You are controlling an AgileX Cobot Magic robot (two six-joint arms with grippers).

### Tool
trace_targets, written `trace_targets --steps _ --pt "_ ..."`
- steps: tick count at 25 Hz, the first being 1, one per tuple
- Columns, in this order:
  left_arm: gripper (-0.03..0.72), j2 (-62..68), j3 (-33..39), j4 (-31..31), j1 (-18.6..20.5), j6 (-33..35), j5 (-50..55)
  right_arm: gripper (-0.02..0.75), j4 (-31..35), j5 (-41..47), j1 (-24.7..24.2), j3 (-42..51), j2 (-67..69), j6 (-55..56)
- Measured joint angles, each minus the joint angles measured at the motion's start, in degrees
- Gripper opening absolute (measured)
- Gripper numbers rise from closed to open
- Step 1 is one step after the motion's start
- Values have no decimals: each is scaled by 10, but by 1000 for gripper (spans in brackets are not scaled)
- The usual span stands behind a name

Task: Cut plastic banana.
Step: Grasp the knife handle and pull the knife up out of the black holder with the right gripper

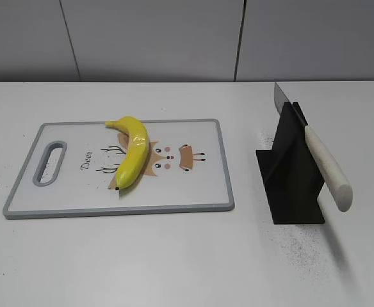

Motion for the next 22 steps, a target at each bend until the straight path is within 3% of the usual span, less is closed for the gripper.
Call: trace_targets --steps 22 --pt "587 0 0 0 0 0 0 592 0 0 0 0 0 0"
